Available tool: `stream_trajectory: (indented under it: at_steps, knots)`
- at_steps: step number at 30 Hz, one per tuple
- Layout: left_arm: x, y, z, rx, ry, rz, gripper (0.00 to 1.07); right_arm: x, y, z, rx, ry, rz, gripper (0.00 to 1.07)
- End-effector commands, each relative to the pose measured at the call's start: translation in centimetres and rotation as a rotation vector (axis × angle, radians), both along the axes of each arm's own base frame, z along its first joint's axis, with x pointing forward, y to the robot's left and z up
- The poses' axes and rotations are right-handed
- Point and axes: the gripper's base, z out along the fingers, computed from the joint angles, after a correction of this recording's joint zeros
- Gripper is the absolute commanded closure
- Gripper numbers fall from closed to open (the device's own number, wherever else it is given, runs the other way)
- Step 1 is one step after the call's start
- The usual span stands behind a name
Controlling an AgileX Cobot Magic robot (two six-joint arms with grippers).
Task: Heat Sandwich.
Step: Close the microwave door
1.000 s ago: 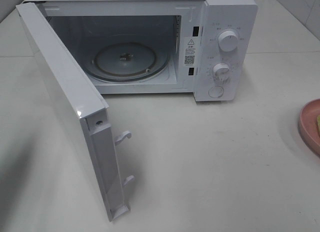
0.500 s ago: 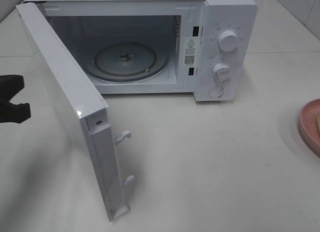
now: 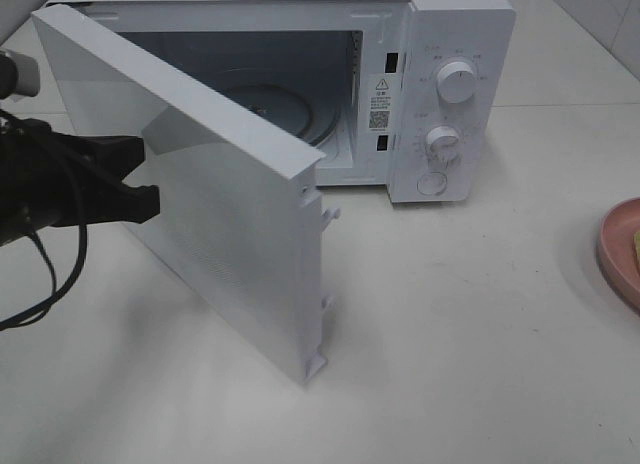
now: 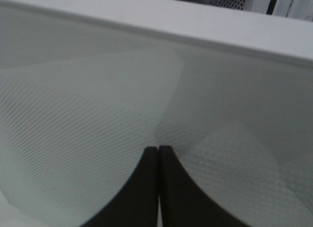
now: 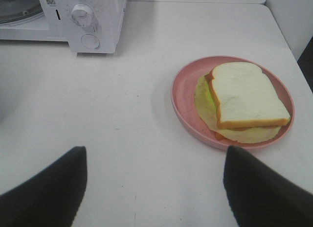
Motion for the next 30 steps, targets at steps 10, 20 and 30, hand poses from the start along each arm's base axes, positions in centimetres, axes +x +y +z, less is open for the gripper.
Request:
stream_trajectory:
  at_steps: [10, 20, 30]
  knots:
    - [2.5, -4.8, 0.6, -0.052, -0.019, -0.063, 1.07, -0.4, 0.0, 0.0, -0.010, -0.032, -0.003, 0.32]
    - [5.0, -9.7, 0.7, -0.085, -0.030, -0.114, 1.07, -0.4, 0.0, 0.0, -0.010, -0.032, -0.003, 0.32]
    - [7.7, -13.2, 0.4, -0.125, -0.038, -0.112, 1.07, -0.4, 0.0, 0.0, -0.010, -0.032, -0.003, 0.32]
